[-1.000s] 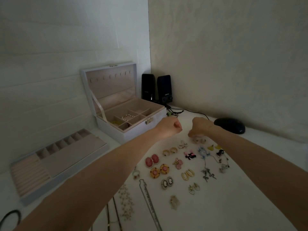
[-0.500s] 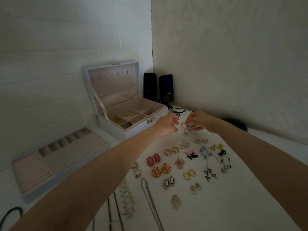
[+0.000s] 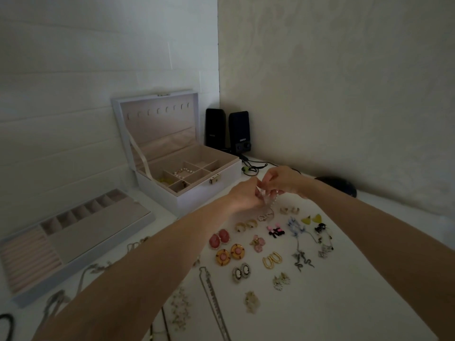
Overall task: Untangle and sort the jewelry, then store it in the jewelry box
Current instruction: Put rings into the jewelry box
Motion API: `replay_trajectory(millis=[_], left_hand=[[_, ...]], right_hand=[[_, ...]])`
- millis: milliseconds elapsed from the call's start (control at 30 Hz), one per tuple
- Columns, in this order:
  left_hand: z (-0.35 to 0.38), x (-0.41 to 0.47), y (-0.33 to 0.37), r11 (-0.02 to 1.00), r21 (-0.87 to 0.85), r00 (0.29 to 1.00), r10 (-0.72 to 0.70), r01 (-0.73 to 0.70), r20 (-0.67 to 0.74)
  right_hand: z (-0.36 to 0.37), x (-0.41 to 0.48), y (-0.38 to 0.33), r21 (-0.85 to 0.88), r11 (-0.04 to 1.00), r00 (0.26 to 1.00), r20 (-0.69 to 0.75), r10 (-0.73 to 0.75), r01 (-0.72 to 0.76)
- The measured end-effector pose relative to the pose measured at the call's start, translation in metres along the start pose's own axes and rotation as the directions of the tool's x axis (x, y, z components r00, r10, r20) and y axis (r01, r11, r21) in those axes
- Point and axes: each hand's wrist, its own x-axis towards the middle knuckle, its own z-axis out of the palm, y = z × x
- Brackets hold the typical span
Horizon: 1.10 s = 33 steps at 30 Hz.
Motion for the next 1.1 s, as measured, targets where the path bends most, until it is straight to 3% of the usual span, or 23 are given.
replay_trajectory(millis=[100, 300, 367, 467, 667, 767, 867, 967, 1100], left_hand=[[-0.003, 0.004, -0.004, 0.993, 0.122, 0.991, 0.009, 0.007, -0.13], [-0.019, 0.008, -0.006, 0.951, -0.3, 0.922, -0.047, -0.077, -0.385], [-0.027, 0.004, -0.002, 0.871, -0.476, 0.918, -0.08, -0.125, -0.388], [-0.036, -0.003, 0.0, 0.781, -0.61, 0.931, -0.109, -0.136, -0.348], [-0.042, -0.006, -0.001, 0.822, -0.565, 0.931, -0.146, -0.074, -0.335], [-0.045, -0.012, 0.004, 0.803, -0.595, 0.961, -0.167, 0.002, -0.221], [-0.05, -0.024, 0.013, 0.756, -0.635, 0.978, -0.207, 0.161, 0.002], [-0.055, -0.03, 0.017, 0.58, -0.763, 0.959, -0.173, 0.284, 0.226], [-0.057, -0.028, 0.014, 0.4, -0.866, 0.952, -0.184, 0.298, 0.243]], right_hand=[[-0.001, -0.001, -0.001, 0.005, 0.999, 0.999, -0.006, -0.038, 0.038], [-0.002, 0.004, 0.001, -0.068, 0.996, 0.992, -0.106, -0.065, 0.058], [-0.002, 0.005, 0.003, 0.023, 0.999, 0.99, -0.132, -0.041, 0.044], [-0.003, 0.004, 0.001, 0.141, 0.988, 0.985, -0.165, -0.039, 0.062], [-0.005, -0.003, -0.015, 0.203, 0.974, 0.987, -0.142, -0.075, 0.103], [-0.003, -0.003, -0.026, 0.291, 0.949, 0.984, -0.16, -0.078, 0.123], [0.0, -0.001, -0.035, 0.387, 0.908, 0.981, -0.167, -0.099, 0.158], [0.005, 0.0, -0.041, 0.413, 0.892, 0.975, -0.192, -0.111, 0.183], [0.01, 0.001, -0.045, 0.49, 0.855, 0.979, -0.179, -0.095, 0.173]])
